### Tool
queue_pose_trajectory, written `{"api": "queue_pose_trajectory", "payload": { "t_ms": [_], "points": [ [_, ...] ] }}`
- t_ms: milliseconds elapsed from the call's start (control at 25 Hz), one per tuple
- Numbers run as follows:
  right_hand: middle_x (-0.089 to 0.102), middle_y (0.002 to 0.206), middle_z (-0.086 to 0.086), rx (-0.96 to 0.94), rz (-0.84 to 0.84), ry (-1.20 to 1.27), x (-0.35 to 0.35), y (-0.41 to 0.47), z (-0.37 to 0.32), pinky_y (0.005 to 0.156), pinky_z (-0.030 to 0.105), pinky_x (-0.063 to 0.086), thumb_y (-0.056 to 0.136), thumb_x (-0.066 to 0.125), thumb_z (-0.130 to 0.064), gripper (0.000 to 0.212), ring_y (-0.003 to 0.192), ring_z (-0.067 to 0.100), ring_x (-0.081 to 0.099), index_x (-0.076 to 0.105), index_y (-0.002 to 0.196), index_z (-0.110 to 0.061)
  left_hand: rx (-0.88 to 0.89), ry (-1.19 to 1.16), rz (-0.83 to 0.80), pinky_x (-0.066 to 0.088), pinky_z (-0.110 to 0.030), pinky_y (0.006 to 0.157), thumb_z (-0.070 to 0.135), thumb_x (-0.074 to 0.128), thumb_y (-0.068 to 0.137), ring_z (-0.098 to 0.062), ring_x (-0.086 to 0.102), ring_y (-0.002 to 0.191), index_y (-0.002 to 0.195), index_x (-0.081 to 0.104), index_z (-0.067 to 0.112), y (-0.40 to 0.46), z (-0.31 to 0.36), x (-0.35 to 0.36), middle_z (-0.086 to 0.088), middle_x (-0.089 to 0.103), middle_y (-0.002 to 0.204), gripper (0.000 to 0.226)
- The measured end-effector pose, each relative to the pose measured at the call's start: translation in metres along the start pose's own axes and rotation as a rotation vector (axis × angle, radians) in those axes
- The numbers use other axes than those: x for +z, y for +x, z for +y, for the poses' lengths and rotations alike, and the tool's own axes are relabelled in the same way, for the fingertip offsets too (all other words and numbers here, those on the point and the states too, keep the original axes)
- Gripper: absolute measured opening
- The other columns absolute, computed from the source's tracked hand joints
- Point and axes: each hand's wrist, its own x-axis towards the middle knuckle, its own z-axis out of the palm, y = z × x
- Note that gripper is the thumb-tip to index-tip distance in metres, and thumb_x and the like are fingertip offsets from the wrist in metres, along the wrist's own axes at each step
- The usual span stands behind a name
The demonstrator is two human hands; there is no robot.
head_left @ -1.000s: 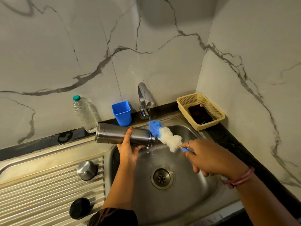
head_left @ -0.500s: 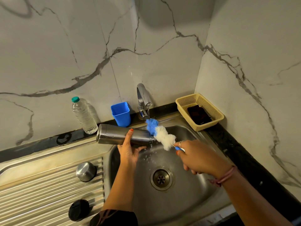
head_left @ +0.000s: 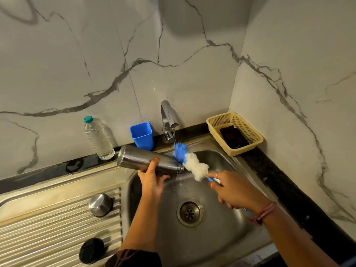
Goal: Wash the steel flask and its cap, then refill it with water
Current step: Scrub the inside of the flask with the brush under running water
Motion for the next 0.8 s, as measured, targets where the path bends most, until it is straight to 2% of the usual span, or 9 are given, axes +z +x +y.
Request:
{"api": "queue_pose_trajectory", "payload": {
  "t_ms": [120,240,480,680,800],
  "points": [
    [0.058,0.061,0.0,0.043,-0.02,0.084,-0.021,-0.006,0.024,0.041,0.017,0.038,0.098,0.047,-0.026,0.037,0.042,0.005,0.044,0.046,0.135,-0.027,0.003,0.018,-0.015,0.052,-0.062,0.086,0.002,0.069,0.084,-0.029,0.06,0.101,0.139,0.036,0.021,0.002,0.002,-0.002,-0.008,0.057,0.12,0.067],
    [0.056,0.058,0.001,0.067,0.01,0.153,-0.034,-0.007,0.042,0.04,0.018,0.036,0.098,0.049,-0.027,0.031,0.037,0.004,0.041,0.052,0.128,-0.023,-0.008,0.006,-0.02,0.046,-0.065,0.095,0.002,0.069,0.084,-0.029,0.06,0.102,0.142,0.036,0.02,0.006,0.0,-0.001,-0.009,0.057,0.124,0.069],
    [0.05,0.052,0.003,0.032,0.118,0.231,-0.024,-0.001,0.064,0.036,0.019,0.031,0.097,0.048,-0.031,0.011,0.033,0.006,0.034,0.059,0.098,-0.026,-0.027,0.053,-0.065,0.041,-0.065,0.102,0.0,0.067,0.085,-0.035,0.053,0.122,0.133,0.041,0.02,0.004,-0.012,0.008,-0.013,0.054,0.135,0.058],
    [0.049,0.053,-0.002,0.008,0.117,0.186,-0.017,0.012,0.086,0.037,0.019,0.033,0.1,0.043,-0.032,0.017,0.035,0.003,0.036,0.058,0.1,-0.024,-0.057,0.097,-0.083,0.043,-0.066,0.1,0.009,0.07,0.084,-0.037,0.052,0.126,0.136,0.043,0.018,0.005,-0.022,0.011,-0.014,0.055,0.136,0.059],
    [0.051,0.059,-0.002,0.001,0.066,0.208,-0.015,0.021,0.097,0.041,0.021,0.036,0.101,0.037,-0.031,0.015,0.041,0.005,0.039,0.052,0.101,-0.027,-0.062,0.13,-0.106,0.049,-0.064,0.09,0.011,0.068,0.086,-0.036,0.053,0.124,0.138,0.041,0.019,0.005,-0.03,0.014,-0.013,0.055,0.135,0.058]
  ]
}}
